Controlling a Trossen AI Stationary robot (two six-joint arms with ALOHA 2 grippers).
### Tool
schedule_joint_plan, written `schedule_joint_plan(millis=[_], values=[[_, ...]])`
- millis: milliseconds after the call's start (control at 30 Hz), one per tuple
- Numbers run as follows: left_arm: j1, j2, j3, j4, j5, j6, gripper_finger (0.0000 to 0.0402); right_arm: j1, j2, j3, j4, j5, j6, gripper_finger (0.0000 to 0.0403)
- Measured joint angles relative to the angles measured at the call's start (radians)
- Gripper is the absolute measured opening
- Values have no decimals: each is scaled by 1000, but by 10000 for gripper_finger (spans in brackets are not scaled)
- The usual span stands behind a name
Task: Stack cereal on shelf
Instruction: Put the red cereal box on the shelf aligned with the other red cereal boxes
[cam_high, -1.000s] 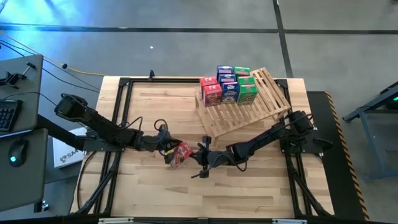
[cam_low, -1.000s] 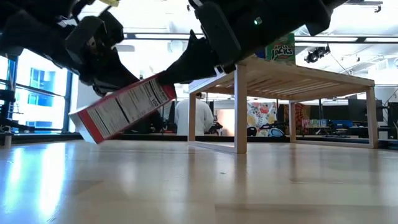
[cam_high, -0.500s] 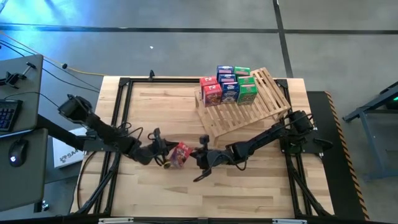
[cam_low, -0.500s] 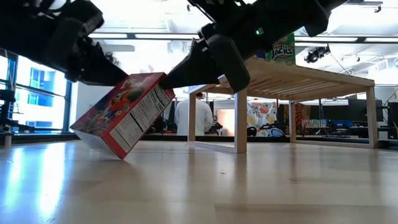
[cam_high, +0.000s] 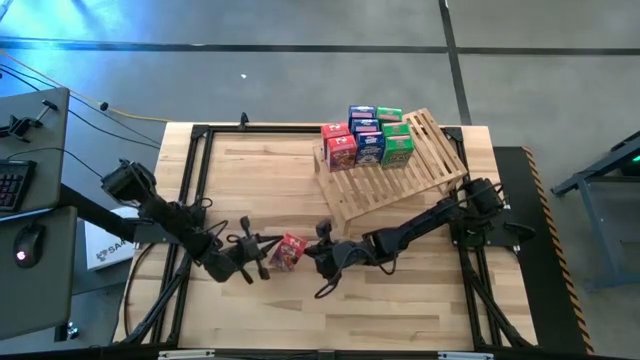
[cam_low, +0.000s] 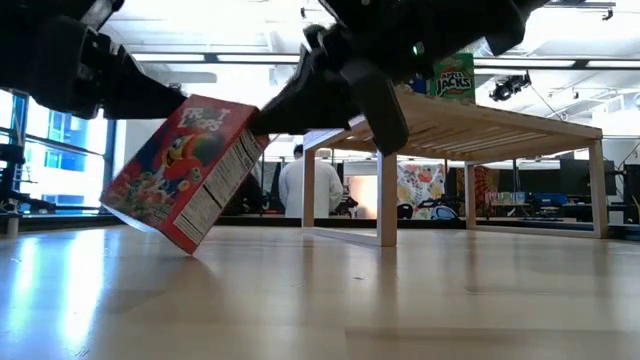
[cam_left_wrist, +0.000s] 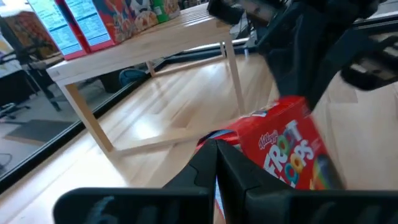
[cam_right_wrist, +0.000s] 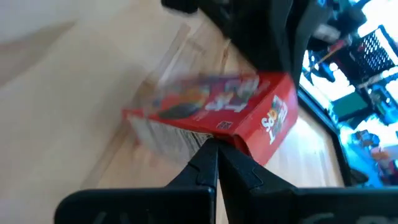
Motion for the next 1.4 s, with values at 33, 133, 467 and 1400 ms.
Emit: schedule_joint_plan(millis=[33, 133, 467, 1400], values=[[-4, 5, 0, 0, -9, -1, 1, 3, 0, 12, -8, 0, -12, 0], [-22, 26, 0, -1, -40, -1, 0, 15, 0, 49, -38, 1, -42, 0], [-92, 135, 5, 38, -137, -11, 0, 21, -2, 100, -162, 4, -91, 0], [-212, 275, 140, 32, -188, 111, 0, 151, 0, 142, -319, 38, 182, 156]])
